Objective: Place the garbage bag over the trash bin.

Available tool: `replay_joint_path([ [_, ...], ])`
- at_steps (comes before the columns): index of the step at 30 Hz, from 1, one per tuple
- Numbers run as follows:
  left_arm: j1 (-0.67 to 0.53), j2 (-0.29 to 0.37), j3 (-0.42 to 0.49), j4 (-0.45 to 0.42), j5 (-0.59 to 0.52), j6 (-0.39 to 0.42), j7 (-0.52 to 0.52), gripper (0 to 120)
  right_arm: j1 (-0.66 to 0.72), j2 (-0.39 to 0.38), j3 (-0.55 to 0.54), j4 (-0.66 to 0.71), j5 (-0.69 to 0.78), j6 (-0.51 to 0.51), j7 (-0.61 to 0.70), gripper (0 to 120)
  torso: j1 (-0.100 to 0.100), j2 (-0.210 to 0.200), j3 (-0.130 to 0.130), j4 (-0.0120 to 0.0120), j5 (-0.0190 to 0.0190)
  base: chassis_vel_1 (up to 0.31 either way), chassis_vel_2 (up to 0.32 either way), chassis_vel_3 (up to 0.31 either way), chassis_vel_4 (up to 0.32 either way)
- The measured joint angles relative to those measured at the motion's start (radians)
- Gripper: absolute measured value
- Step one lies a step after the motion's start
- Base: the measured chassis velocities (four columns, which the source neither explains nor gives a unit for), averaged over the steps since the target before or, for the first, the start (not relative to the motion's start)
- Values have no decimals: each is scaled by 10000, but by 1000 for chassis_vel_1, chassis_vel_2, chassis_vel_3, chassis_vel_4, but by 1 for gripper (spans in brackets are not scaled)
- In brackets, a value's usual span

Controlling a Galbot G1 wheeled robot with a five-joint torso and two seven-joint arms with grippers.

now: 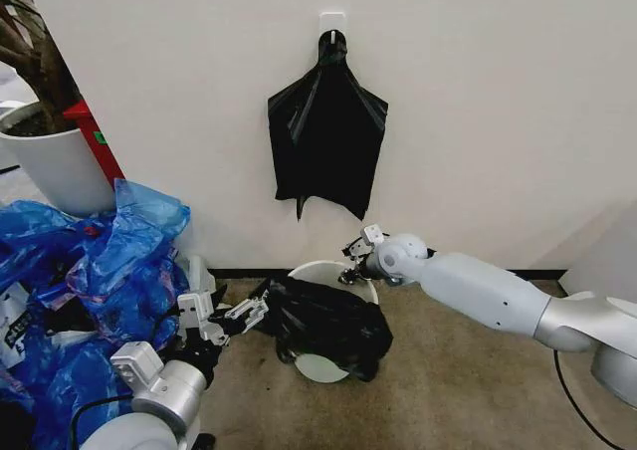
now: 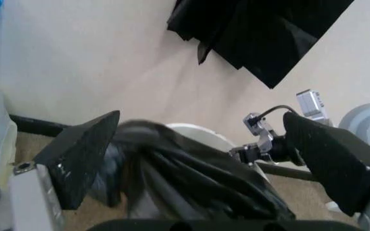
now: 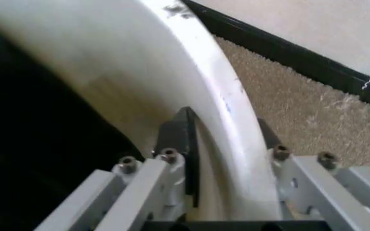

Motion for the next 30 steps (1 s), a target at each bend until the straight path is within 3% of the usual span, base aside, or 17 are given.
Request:
replay_joint_path([
  [5, 69, -87, 54, -36, 45, -10, 7, 100, -505, -345, 703, 905, 1008, 11, 1976, 1, 0, 0, 0, 0, 1, 0, 0, 0, 0],
  [7, 71, -91, 58, -38, 48, -11, 8, 100, -546, -373, 758, 995, 1134, 12, 2191, 1, 0, 0, 0, -1, 1, 0, 0, 0, 0],
  [11, 59, -133, 101, -58, 47, -18, 28, 100, -1369, -668, 1643, 2397, 2953, 26, 5288, 1, 0, 0, 0, -2, 0, 0, 0, 0, 0],
  [15, 30, -164, 120, -66, 35, -22, 33, 100, -2179, -1150, 2253, 3560, 3921, 48, 6588, 0, 0, 0, 0, -4, 0, 0, 0, 0, 0],
  [21, 32, -203, 147, -103, 31, -23, 52, 100, -3379, -1721, 3443, 4647, 4555, 173, 7259, 0, 0, 0, 0, -1, 1, 0, 0, 0, 0],
  [24, 43, -251, 188, -108, 35, -29, 71, 100, -5099, -2477, 5241, 5749, 4597, 545, 7237, 0, 0, 0, -1, -6, 0, 0, 0, 0, 0],
  [30, 40, -315, 234, -110, 60, -33, 96, 100, -6451, -2540, 6693, 6335, 4917, 1226, 7815, 0, 0, 0, -1, -3, 1, 0, 0, 0, 0],
])
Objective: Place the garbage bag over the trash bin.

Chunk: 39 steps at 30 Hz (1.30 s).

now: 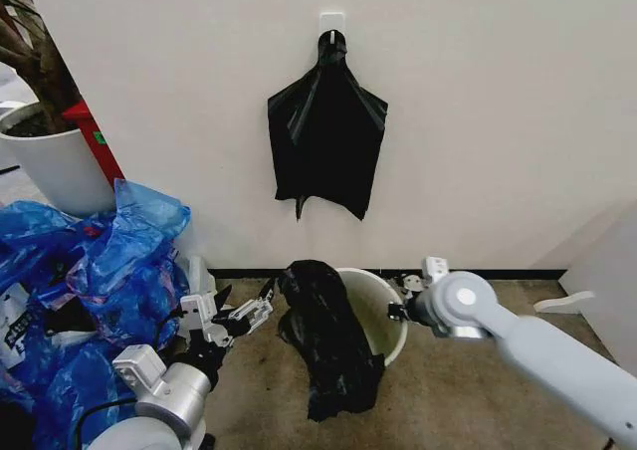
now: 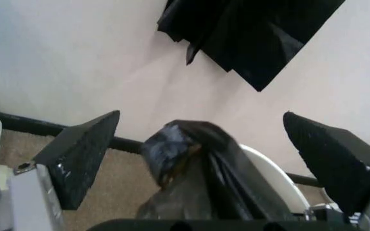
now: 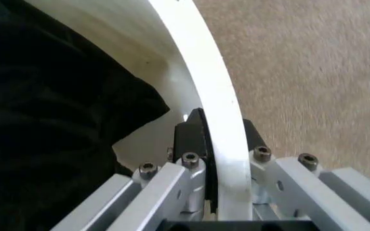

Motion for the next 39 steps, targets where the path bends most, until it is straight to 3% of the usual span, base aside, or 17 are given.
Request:
replay_joint_path([
  [4, -5, -90, -26, 0, 4, -10, 5, 100, -685, 337, 842, 385, 367, 1225, 1399, 0, 0, 0, 1, 1, -1, 0, 0, 0, 0],
  [11, -23, -75, -241, 0, -22, -56, -31, 100, -1411, 691, 1324, 1001, 525, 2283, 2446, 0, 0, -2, 1, 1, -2, 0, 0, 0, 0],
  [21, 58, -278, -321, 0, 92, -75, -27, 100, -2157, 1151, 1114, 1379, -528, 2465, 2471, 0, 0, -1, 1, 0, 0, 0, 0, 0, 0],
  [37, 322, -424, -214, 0, 401, -143, 175, 100, -1705, 1652, 342, 800, -1404, 2812, 2559, 0, 0, -1, 1, 1, -3, 0, 0, 0, 0],
  [39, 304, -411, -214, 0, 400, -143, 183, 100, -1638, 1693, 269, 786, -1407, 2862, 2623, 5, 0, -1, 1, 1, -2, 0, 0, 0, 0],
])
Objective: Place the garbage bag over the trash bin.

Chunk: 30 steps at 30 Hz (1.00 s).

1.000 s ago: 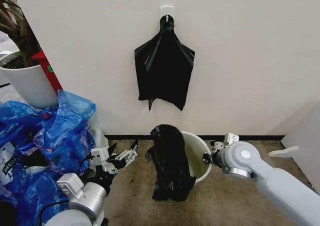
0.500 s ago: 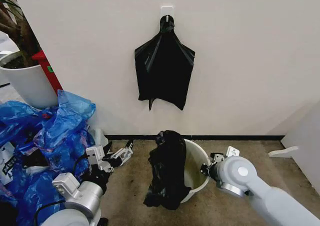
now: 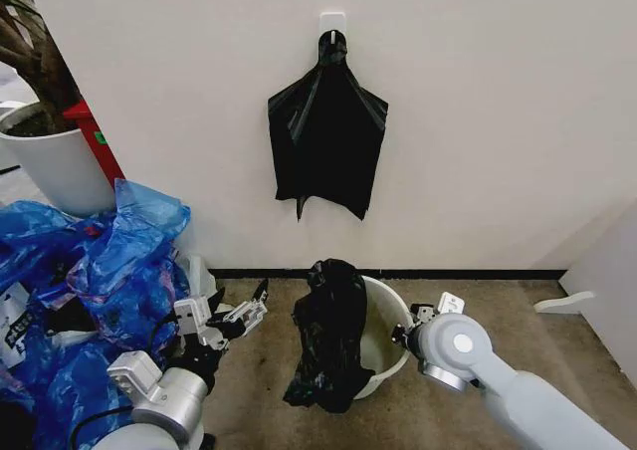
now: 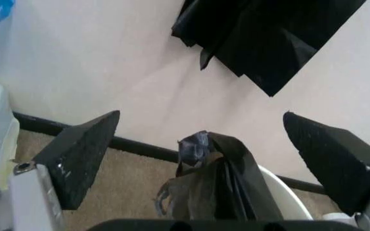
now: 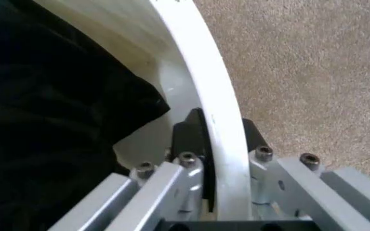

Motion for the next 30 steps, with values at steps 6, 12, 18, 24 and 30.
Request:
replay_joint_path([
  [6, -24, 41, 14, 0, -12, -2, 16, 100, 29, -65, -192, 15, -246, 38, -15, 25, 0, 0, 0, -2, -1, 0, 0, 0, 0],
  [12, -31, 136, -8, 2, -30, -23, 20, 100, -83, -469, 13, 489, -340, 5, -21, 51, 0, 0, 0, 0, 0, 0, 0, 0, 0],
  [18, -133, 237, -46, 3, -32, -30, 18, 100, -426, -1305, 279, 1467, -1155, -201, -436, 72, 0, 0, 0, -3, -3, 0, 0, 0, 0],
  [24, -198, 404, -193, 51, 3, -30, 25, 100, -957, -1808, 416, 3006, -2909, -568, -1840, 93, 0, 1, 0, -2, 2, 0, 0, 0, 0],
  [30, -157, 645, -659, 443, 279, -73, 352, 100, -1139, -1458, 465, 3664, -3354, -867, -3177, 100, 0, 0, 0, 0, -3, 0, 0, 0, 0],
])
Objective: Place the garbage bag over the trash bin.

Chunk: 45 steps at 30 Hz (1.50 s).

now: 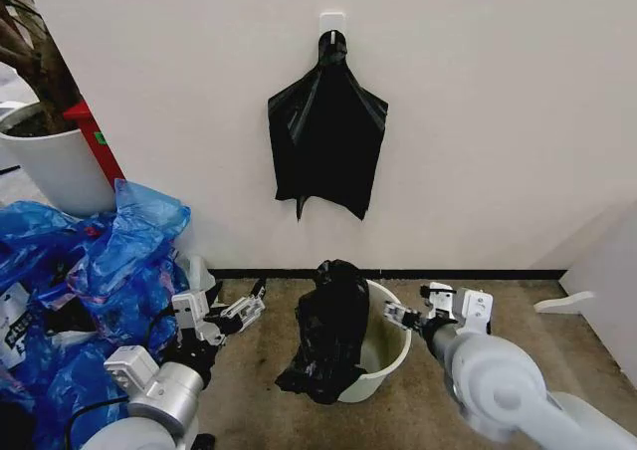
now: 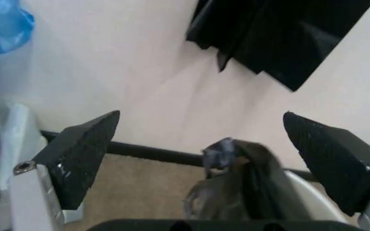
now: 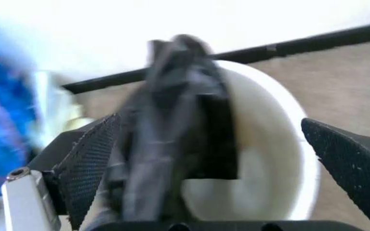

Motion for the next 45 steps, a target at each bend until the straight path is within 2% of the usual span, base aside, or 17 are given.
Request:
replay_joint_path([
  [3, -30, 169, -295, 267, 43, -4, 168, 100, -43, 358, -161, -92, -461, -346, -653, 100, 0, 0, 0, -1, 1, 0, 0, 0, 0],
  [7, -44, 243, -549, 454, 52, -9, 242, 100, 79, 808, -351, -417, -689, -512, -765, 100, 0, 0, 1, 0, 2, 0, 0, 0, 0],
  [9, -16, 255, -633, 511, 51, -9, 254, 100, 161, 1066, -511, -710, -1309, -651, -943, 100, 0, 0, 1, 1, 1, 0, 0, 0, 0],
  [12, 23, 263, -647, 628, 111, -7, 424, 100, 273, 1317, -964, -1370, -3162, -860, -1617, 100, 0, 0, 1, 0, 1, 0, 0, 0, 0],
  [14, -3, 287, -610, 691, 153, -2, 484, 100, 350, 1404, -1150, -1585, -3475, -912, -1679, 100, 0, 0, 1, 0, 2, 0, 0, 0, 0],
  [22, -199, 388, -514, 883, 187, 40, 520, 100, 908, 2039, -1838, -2442, -3199, -903, -1172, 100, 1, -1, 1, 0, 2, 0, 0, 0, 0],
  [31, -247, 321, -441, 884, 170, 42, 575, 100, 879, 2094, -2189, -2644, -3263, -829, -970, 98, 2, 0, 1, -1, 1, 0, 0, 0, 0],
  [35, -277, 305, -324, 877, 166, 43, 606, 100, 828, 2085, -2358, -2709, -3480, -823, -888, 85, 1, 0, 1, -1, 1, 0, 0, 0, 0],
  [45, -328, 277, -23, 862, 266, 43, 671, 100, 789, 2192, -2606, -3100, -3868, -819, -808, 86, 1, 0, 1, 0, 3, 0, 0, 0, 0],
])
